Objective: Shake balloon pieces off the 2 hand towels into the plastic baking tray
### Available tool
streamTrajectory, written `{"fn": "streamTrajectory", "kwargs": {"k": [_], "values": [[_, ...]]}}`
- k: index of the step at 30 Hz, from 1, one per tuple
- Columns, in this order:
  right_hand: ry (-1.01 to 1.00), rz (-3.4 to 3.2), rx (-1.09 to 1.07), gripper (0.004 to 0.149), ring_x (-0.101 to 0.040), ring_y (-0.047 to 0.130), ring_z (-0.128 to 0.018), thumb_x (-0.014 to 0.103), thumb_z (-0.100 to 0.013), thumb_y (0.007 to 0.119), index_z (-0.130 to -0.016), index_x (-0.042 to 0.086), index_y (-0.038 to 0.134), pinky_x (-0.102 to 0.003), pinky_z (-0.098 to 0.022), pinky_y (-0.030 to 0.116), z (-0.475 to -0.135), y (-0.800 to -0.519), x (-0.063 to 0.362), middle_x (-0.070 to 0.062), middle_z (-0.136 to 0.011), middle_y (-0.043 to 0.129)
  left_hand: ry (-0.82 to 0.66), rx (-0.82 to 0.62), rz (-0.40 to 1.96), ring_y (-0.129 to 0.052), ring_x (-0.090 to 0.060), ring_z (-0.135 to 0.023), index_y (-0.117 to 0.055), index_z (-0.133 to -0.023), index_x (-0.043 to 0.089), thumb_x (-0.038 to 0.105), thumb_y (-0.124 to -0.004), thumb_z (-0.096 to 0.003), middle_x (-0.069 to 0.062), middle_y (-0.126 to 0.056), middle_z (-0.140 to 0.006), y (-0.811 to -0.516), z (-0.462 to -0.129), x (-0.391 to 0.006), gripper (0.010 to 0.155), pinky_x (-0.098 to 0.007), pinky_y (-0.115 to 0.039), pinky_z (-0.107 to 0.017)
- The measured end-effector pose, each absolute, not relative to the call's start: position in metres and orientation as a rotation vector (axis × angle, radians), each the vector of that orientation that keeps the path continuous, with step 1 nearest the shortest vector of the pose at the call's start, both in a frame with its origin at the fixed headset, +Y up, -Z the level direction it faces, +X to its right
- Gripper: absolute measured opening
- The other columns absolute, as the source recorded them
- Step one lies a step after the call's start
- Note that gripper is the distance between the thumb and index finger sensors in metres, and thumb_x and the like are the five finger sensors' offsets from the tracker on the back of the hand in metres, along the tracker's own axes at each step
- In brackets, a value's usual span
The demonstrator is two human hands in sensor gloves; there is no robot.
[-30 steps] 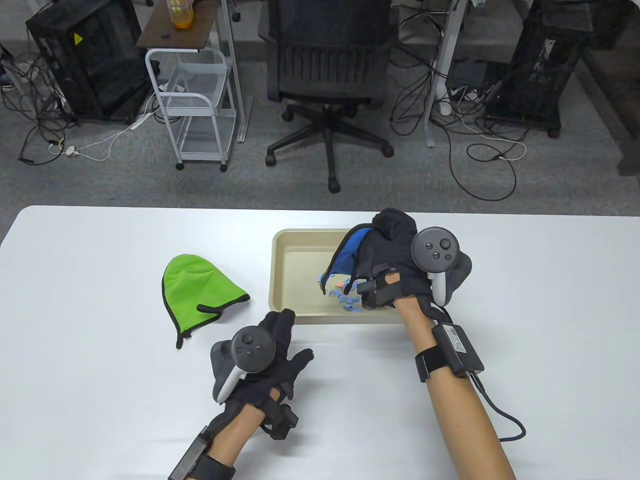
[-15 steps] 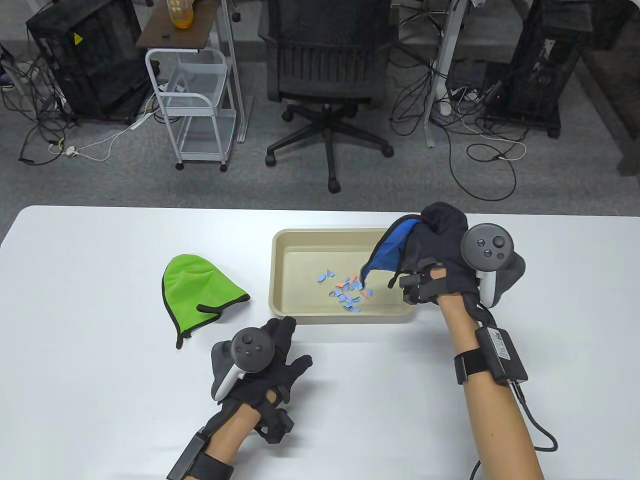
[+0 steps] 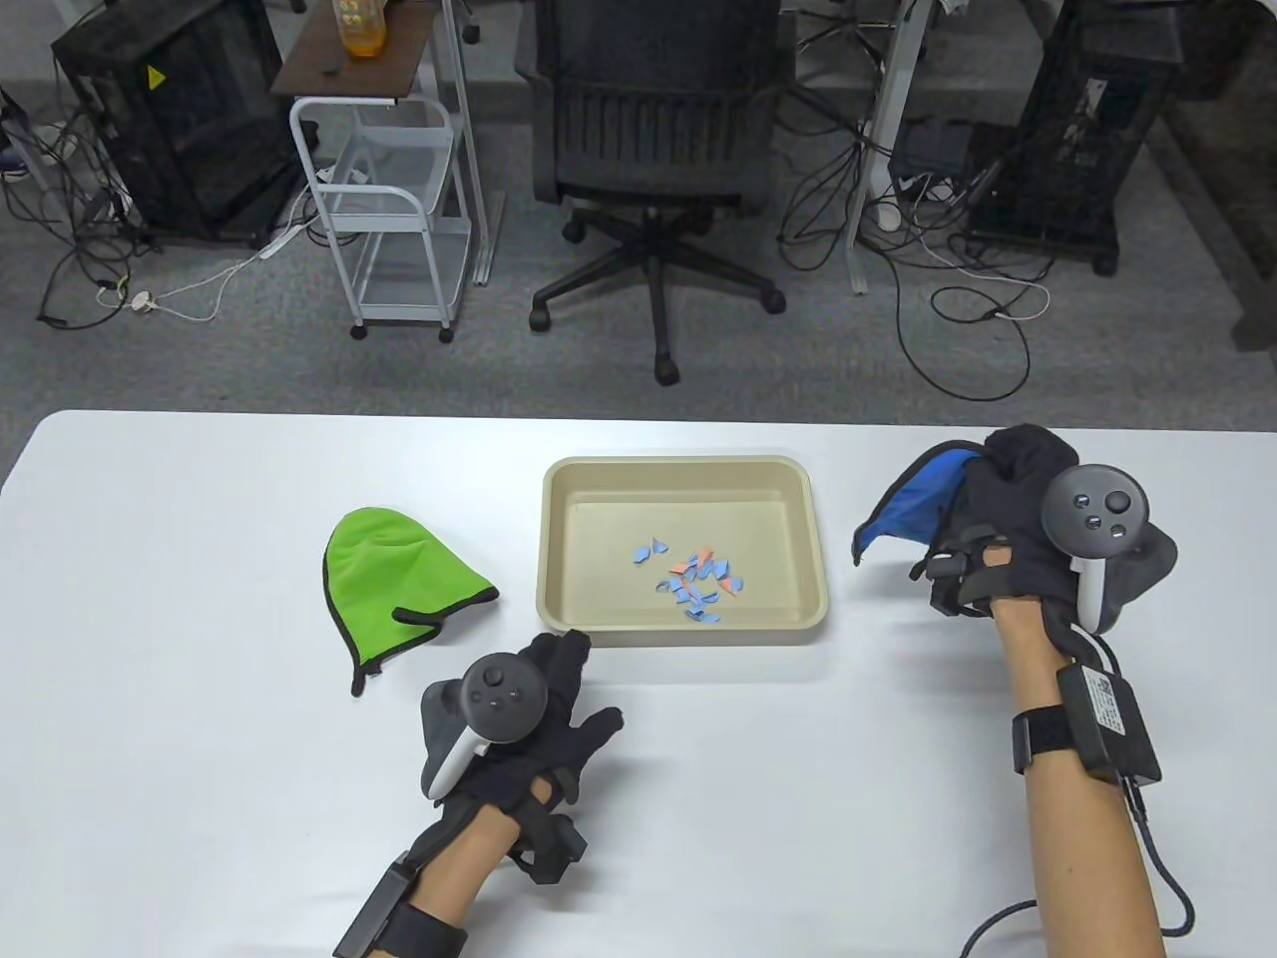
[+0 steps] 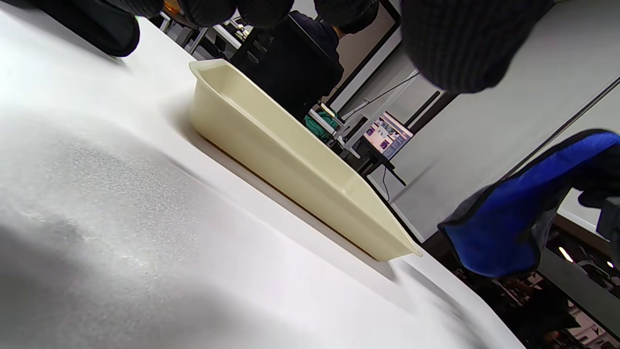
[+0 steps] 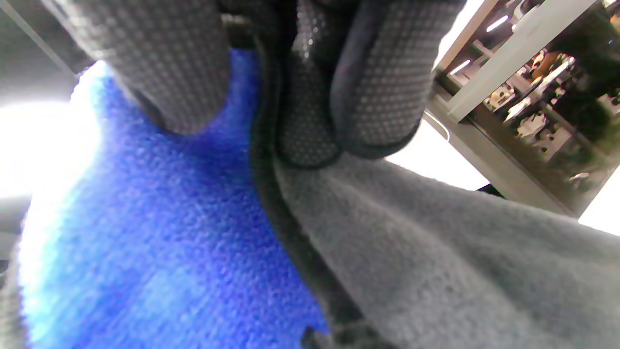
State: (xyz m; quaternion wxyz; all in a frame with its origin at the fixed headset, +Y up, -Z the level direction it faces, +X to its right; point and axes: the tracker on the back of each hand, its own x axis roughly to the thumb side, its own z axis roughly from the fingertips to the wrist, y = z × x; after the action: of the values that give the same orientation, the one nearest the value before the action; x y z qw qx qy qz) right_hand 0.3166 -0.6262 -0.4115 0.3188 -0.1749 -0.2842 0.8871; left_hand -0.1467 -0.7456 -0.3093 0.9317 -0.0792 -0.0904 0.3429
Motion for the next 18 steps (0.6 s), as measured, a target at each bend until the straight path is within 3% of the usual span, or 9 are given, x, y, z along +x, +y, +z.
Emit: {"fn": "streamTrajectory", "kwargs": {"k": [7, 18], "values": [[-0.645, 2.459, -0.549, 0.040, -0.008, 0.100, -0.069, 0.041, -0.037, 0.088, -0.074, 0.030, 0.079, -0.024, -0.049, 0.094, -0.412, -0.690, 0.320, 0.000, -0.094, 0.079, -0.179, -0.154, 0.707, -0.033, -0.049, -0.108, -0.027, -0.105, 0.029, 0.054, -0.074, -0.0382, -0.015, -0.024, -0.112, -0.744, -0.310, -0.150, 0.085, -0.071, -0.042, -0.071], [-0.046, 2.937, -0.391, 0.039, -0.010, 0.099, -0.075, 0.042, -0.037, 0.087, -0.074, 0.031, 0.082, -0.028, -0.052, 0.092, -0.408, -0.761, 0.295, 0.001, -0.097, 0.079, -0.195, -0.170, 0.689, -0.032, -0.050, -0.108, -0.027, -0.105, 0.029, 0.054, -0.074, -0.0382, -0.015, -0.023, -0.111, -0.745, -0.309, -0.146, 0.085, -0.071, -0.041, -0.071]]}}
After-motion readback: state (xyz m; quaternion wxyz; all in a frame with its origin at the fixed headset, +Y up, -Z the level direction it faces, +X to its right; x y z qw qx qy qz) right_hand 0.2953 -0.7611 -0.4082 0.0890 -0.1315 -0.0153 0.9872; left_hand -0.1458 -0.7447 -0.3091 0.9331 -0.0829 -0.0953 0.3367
